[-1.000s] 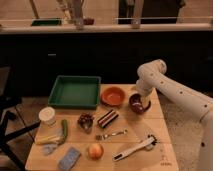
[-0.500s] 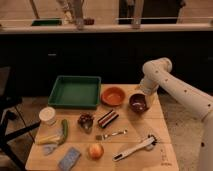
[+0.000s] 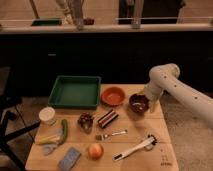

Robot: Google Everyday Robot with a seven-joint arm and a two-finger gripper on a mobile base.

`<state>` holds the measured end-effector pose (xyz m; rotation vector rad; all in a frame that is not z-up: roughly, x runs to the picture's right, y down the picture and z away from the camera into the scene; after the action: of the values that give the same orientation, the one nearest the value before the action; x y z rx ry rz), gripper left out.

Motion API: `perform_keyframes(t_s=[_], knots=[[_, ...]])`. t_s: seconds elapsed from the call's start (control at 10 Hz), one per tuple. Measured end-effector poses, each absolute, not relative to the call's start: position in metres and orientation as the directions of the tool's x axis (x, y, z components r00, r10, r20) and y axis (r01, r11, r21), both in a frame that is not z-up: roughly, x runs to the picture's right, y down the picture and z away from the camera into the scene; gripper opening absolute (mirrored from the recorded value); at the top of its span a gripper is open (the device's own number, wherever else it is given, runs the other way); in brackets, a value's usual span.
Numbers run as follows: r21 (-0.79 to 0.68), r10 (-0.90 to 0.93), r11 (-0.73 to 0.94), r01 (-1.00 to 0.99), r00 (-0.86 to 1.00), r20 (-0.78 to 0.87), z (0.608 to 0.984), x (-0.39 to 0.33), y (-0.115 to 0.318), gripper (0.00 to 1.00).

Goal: Stack bowls into tray

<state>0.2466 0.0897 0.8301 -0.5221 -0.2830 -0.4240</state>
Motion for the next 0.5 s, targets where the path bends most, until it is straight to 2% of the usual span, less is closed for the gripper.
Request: perform_keyframes(t_s=[0.5], knots=[[-0.337, -0.288, 0.817, 0.468, 0.838, 0.464, 0.836, 0.252, 0.109, 0.80]])
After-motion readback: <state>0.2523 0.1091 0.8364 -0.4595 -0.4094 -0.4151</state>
